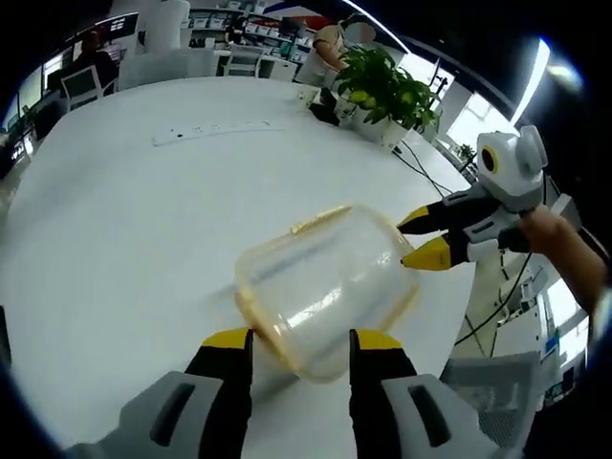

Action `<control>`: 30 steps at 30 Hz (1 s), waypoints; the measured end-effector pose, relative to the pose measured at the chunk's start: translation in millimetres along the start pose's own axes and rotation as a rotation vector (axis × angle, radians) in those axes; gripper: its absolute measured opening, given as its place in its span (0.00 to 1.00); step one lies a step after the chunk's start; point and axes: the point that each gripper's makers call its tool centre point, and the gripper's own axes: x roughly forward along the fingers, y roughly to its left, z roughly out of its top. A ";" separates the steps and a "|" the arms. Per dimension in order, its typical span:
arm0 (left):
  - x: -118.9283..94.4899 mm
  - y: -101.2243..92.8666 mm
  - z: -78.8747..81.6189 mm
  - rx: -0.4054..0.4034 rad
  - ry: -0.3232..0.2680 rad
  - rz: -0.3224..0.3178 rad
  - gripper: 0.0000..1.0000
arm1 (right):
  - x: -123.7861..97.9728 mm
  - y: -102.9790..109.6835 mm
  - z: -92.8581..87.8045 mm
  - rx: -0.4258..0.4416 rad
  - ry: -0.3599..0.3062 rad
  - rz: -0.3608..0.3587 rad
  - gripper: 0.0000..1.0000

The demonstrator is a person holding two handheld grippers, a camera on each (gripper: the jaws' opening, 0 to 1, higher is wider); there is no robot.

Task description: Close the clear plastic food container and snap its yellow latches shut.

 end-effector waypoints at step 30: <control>5.0 -2.7 -1.4 -0.118 -0.057 -0.005 0.33 | -0.1 4.5 -0.9 0.077 -0.017 -0.008 0.25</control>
